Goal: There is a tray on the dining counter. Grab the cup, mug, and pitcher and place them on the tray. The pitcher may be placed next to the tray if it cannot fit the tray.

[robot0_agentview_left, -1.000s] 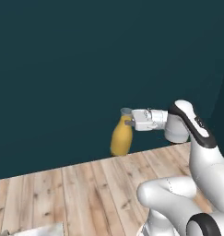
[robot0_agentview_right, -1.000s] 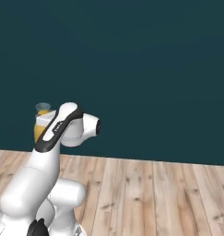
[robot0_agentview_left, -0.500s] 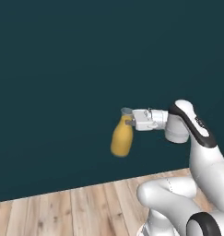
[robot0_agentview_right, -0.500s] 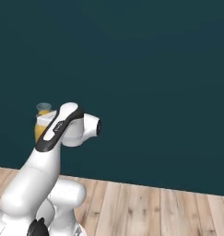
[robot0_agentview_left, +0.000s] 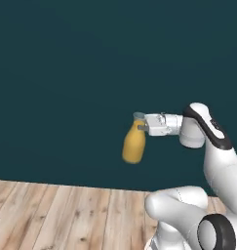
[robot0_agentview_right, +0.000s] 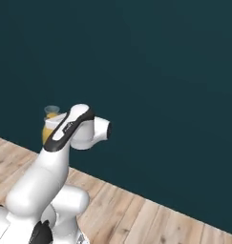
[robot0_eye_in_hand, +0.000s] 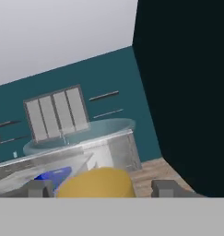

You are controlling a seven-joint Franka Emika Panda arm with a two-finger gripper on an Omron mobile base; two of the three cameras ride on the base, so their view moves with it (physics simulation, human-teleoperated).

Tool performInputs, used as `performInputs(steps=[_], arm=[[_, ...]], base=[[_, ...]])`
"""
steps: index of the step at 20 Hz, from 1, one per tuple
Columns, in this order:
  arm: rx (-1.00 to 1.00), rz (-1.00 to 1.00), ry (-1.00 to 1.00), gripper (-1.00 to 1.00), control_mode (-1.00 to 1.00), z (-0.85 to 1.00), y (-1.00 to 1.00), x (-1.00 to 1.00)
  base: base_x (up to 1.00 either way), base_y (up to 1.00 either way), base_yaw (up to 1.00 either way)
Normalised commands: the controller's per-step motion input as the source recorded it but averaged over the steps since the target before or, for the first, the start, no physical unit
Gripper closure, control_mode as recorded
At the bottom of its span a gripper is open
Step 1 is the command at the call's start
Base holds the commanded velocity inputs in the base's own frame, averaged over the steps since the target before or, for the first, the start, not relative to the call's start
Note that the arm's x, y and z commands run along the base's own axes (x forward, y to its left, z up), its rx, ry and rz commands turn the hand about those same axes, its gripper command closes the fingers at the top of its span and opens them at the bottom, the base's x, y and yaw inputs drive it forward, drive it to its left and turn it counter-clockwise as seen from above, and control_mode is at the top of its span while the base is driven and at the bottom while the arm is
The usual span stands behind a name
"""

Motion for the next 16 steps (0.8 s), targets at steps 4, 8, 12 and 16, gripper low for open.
performInputs(steps=[4, 8, 12, 16], arm=[[0.00, 0.00, 0.00, 1.00, 1.00, 0.00, 0.00, 0.00], [0.00, 0.00, 0.00, 1.00, 1.00, 0.00, 0.00, 0.00], [0.00, 0.00, 0.00, 1.00, 1.00, 0.00, 0.00, 0.00], [0.00, 0.00, 0.00, 1.00, 1.00, 0.00, 0.00, 0.00]], base=[[-0.01, 0.00, 0.63], [-0.04, -0.04, 0.65], [0.00, -0.01, 0.65], [0.00, 0.00, 0.64]])
